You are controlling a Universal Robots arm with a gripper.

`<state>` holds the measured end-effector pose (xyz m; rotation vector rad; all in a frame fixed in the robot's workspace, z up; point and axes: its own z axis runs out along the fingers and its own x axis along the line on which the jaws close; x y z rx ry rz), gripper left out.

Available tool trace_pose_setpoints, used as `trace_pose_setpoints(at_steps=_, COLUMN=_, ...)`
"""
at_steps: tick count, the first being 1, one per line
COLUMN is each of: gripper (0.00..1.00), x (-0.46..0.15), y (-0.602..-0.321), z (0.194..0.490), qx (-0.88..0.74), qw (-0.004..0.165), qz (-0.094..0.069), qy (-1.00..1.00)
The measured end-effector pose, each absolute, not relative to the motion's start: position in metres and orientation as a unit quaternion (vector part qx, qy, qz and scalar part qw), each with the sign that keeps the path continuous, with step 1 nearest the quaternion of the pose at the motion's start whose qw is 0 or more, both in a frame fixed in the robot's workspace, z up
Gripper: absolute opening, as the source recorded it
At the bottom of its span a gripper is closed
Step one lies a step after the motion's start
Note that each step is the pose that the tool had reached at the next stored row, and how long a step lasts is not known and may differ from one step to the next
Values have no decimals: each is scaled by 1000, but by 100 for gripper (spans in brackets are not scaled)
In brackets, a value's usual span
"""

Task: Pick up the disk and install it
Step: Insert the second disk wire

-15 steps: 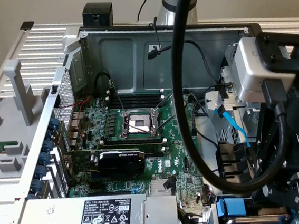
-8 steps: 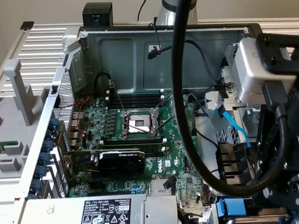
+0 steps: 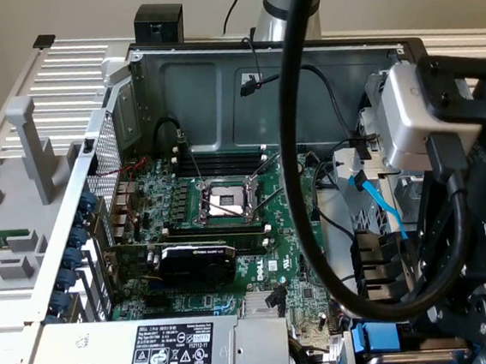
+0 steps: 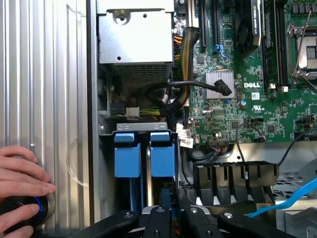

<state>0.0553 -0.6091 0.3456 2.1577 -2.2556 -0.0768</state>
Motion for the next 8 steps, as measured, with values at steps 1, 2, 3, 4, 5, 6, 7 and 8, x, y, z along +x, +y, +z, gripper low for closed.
trace_pose_setpoints(at_steps=1, gripper=16, x=55, y=-609, z=345, qx=691, qw=9, qz=-25, qy=-722)
trace_pose_setpoints(at_steps=2, gripper=16, x=55, y=-609, z=345, qx=691, qw=9, qz=-25, qy=-722)
trace_pose_setpoints(at_steps=3, gripper=16, x=55, y=-609, z=345, qx=691, qw=9, qz=-25, qy=-722)
trace_pose_setpoints(at_steps=4, gripper=16, x=55, y=-609, z=345, qx=691, qw=9, qz=-25, qy=-722)
trace_pose_setpoints(at_steps=5, gripper=16, x=55, y=-609, z=345, qx=691, qw=9, qz=-25, qy=-722)
trace_pose_setpoints(at_steps=6, gripper=16, x=55, y=-609, z=344, qx=691, qw=9, qz=-25, qy=-722)
trace_pose_setpoints(at_steps=7, gripper=16, x=55, y=-609, z=344, qx=691, qw=9, qz=-25, qy=-722)
trace_pose_setpoints(at_steps=8, gripper=16, x=55, y=-609, z=344, qx=691, qw=9, qz=-25, qy=-722)
